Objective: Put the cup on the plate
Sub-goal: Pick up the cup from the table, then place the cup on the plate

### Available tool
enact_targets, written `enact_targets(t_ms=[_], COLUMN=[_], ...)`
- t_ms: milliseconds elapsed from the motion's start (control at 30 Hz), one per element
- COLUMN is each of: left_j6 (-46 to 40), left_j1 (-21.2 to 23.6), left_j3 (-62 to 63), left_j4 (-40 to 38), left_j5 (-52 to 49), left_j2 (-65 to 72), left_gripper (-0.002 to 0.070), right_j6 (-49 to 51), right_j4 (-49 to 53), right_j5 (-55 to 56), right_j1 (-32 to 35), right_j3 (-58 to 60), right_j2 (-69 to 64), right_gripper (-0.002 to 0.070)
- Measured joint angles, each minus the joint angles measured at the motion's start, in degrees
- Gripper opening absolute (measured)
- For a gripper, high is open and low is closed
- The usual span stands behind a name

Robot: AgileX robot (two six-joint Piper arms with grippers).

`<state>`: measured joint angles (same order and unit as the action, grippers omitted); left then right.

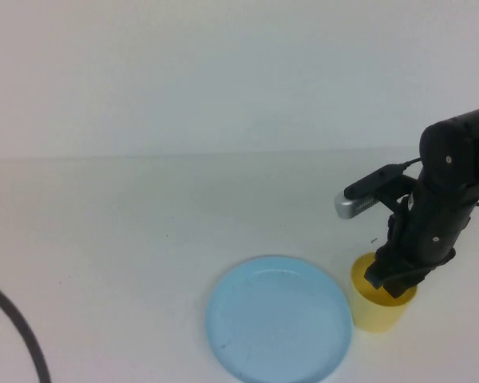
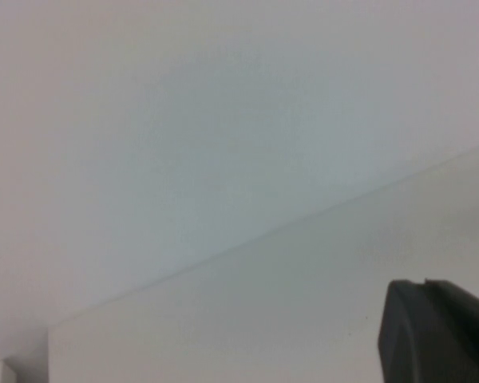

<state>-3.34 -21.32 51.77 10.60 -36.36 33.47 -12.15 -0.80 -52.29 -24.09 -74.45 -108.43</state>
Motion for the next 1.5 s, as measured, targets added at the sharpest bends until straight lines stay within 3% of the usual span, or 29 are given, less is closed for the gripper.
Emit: enact_targets(t_ms=[100,167,233,433,667,867,1500], left_j6=[2.01,3.34,5.22,13.7,26.71,32.61,35.94], left_j1=[0.0,0.0,0.0,0.0,0.0,0.0,0.0], left_j3=[-2.35,-4.69,-7.56,-15.92,-25.76,-29.95,-30.26], left_j4=[2.83,4.72,5.98,12.74,28.93,34.86,37.48], left_j5=[0.0,-0.1,-0.21,0.15,0.66,4.12,5.05], left_j2=[-2.59,-4.6,-6.51,-13.38,-20.24,-21.59,-21.59], left_gripper=[0.0001,0.0001,0.0,0.0,0.0,0.0,0.0], right_j6=[0.0,0.4,0.79,0.94,1.01,2.93,5.95], right_j4=[0.8,2.34,3.85,0.14,-4.79,-5.44,-3.07], right_j5=[-0.26,-1.73,-3.91,-11.09,-10.71,-8.0,-7.95], right_j1=[0.0,0.0,0.0,-0.57,-9.12,-13.88,-13.97], right_j3=[-0.26,-1.32,-3.07,-11.46,-17.75,-17.76,-17.98], right_j2=[-0.48,-0.48,-0.48,3.13,5.62,-1.14,-9.76], right_gripper=[0.0146,0.0069,0.0036,0.003,0.003,0.003,0.0039])
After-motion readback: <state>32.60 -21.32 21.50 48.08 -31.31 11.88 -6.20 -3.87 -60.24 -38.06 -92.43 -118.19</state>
